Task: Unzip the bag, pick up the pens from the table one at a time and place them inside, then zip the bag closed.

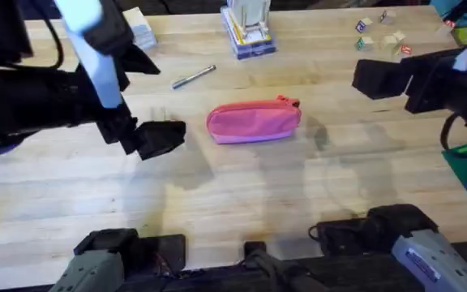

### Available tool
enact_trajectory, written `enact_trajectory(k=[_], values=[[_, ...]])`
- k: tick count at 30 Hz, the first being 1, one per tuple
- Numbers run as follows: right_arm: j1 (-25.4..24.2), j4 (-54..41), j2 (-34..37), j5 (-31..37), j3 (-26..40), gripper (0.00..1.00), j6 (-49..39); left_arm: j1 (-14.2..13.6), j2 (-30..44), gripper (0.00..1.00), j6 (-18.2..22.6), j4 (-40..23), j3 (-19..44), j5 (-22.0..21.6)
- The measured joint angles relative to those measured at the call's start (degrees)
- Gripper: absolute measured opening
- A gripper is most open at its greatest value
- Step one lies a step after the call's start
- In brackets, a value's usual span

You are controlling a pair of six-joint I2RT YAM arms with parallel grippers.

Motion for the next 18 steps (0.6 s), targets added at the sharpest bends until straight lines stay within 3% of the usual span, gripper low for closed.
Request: enact_trajectory(k=[5,18], values=[[0.0,0.0,0.0,0.0,0.0,0.997,0.0,0.0,4.5,0.993,6.1,0.0,0.0,1.9],[0.0,0.0,0.0,0.0,0.0,0.998,0.0,0.0,17.0,0.993,11.5,1.5,0.0,7.6]])
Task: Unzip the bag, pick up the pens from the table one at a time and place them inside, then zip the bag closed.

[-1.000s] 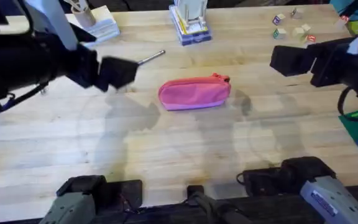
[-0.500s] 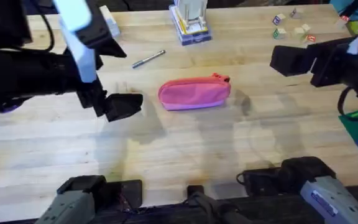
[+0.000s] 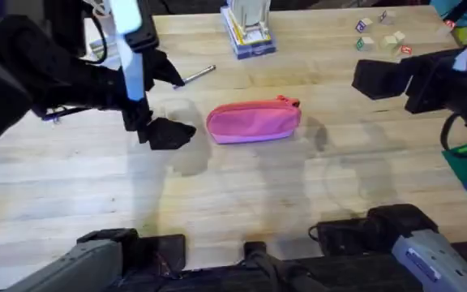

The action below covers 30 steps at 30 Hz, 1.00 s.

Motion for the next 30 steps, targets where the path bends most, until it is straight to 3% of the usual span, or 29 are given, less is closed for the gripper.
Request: enact_trajectory(k=[11,19,30], values=[[0.0,0.0,0.0,0.0,0.0,0.998,0.0,-0.2,6.0,0.993,0.4,5.1,0.0,2.9],[0.0,0.0,0.0,0.0,0.0,0.998,0.0,-3.9,7.7,0.993,3.2,6.0,0.0,3.2],[0.0,0.0,0.0,0.0,0.0,0.997,0.0,-7.6,13.6,0.993,3.9,9.5,0.0,3.3]])
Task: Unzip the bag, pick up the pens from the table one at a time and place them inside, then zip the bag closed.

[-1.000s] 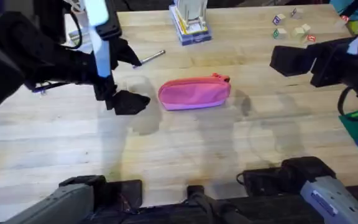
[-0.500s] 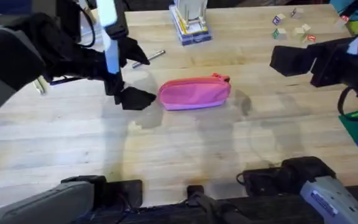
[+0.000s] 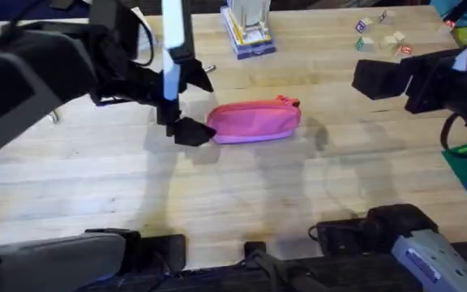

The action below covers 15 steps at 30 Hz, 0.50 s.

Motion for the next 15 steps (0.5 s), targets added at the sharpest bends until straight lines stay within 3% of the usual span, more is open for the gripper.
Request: enact_trajectory(k=[8,15], values=[[0.0,0.0,0.0,0.0,0.0,0.997,0.0,-3.4,3.5,0.993,0.1,0.5,0.0,0.0],[0.0,0.0,0.0,0.0,0.0,0.998,0.0,-3.6,3.9,0.993,0.2,0.7,0.0,-2.2]])
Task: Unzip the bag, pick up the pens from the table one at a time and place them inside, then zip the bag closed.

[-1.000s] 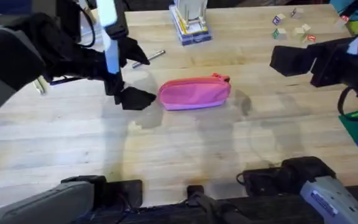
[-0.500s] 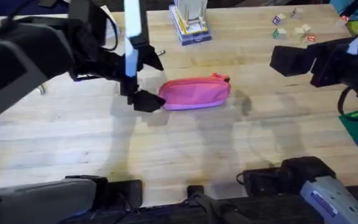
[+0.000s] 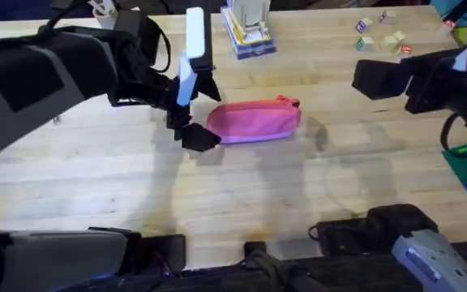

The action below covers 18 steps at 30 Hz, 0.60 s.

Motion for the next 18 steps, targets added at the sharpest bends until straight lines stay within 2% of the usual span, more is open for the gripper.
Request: enact_trajectory(k=[8,15,16,18], values=[[0.0,0.0,0.0,0.0,0.0,0.998,0.0,0.0,1.4,0.994,-0.7,4.9,0.0,0.3],[0.0,0.0,0.0,0.0,0.0,0.998,0.0,0.0,4.0,0.995,-2.7,5.1,0.0,1.5],[0.0,0.0,0.0,0.0,0.0,0.998,0.0,0.0,4.0,0.972,-2.9,5.1,0.0,1.7],[0.0,0.0,0.0,0.0,0.0,0.998,0.0,0.0,4.0,0.794,-3.2,5.1,0.0,1.9]])
